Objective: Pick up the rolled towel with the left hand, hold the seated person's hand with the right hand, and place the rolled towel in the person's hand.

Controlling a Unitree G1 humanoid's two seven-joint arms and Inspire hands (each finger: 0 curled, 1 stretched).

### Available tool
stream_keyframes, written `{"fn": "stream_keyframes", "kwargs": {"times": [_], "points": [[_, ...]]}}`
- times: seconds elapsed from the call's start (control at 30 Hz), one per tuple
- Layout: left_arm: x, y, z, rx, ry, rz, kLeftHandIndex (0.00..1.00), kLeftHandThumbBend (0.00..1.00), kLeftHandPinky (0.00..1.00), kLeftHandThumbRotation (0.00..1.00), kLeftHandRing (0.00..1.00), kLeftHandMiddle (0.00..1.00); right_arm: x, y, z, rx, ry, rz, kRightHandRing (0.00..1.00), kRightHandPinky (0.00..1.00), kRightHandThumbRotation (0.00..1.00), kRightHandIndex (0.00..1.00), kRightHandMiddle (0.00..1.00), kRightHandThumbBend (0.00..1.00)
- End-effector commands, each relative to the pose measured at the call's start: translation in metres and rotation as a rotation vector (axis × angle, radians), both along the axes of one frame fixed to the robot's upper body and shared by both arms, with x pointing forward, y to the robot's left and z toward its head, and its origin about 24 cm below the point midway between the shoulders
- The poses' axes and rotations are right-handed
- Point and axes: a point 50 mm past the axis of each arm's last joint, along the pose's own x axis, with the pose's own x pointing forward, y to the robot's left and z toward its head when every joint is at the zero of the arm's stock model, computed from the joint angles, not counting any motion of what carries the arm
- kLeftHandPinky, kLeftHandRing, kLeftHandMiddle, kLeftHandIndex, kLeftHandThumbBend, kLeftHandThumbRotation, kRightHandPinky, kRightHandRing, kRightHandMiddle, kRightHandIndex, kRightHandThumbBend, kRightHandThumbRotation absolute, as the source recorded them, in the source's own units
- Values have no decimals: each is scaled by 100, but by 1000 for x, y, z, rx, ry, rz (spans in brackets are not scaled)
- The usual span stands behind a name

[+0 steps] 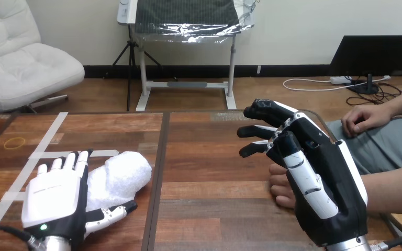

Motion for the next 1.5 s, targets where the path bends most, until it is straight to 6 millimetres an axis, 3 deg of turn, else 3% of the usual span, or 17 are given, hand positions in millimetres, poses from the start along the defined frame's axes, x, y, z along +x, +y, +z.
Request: {"fn": "stream_keyframes", "kwargs": {"times": [0.0, 0.43, 1.0, 1.47], "points": [[22, -1, 17, 49, -81, -26, 93, 78, 94, 69, 93, 94, 9, 0, 13, -1, -78, -11, 68, 54, 54, 73, 77, 43], [34, 2, 15, 51, -31, -7, 88, 75, 83, 49, 86, 89, 9, 0, 13, 0, -71, -14, 68, 54, 54, 73, 77, 45], [46, 5, 12, 77, 79, 30, 85, 77, 76, 42, 80, 83, 9, -1, 13, -13, -76, -2, 68, 55, 55, 73, 77, 43], [50, 9, 7, 82, 142, 35, 79, 77, 62, 36, 70, 74, 10, -2, 13, -18, -72, 3, 69, 55, 55, 72, 77, 44]]}}
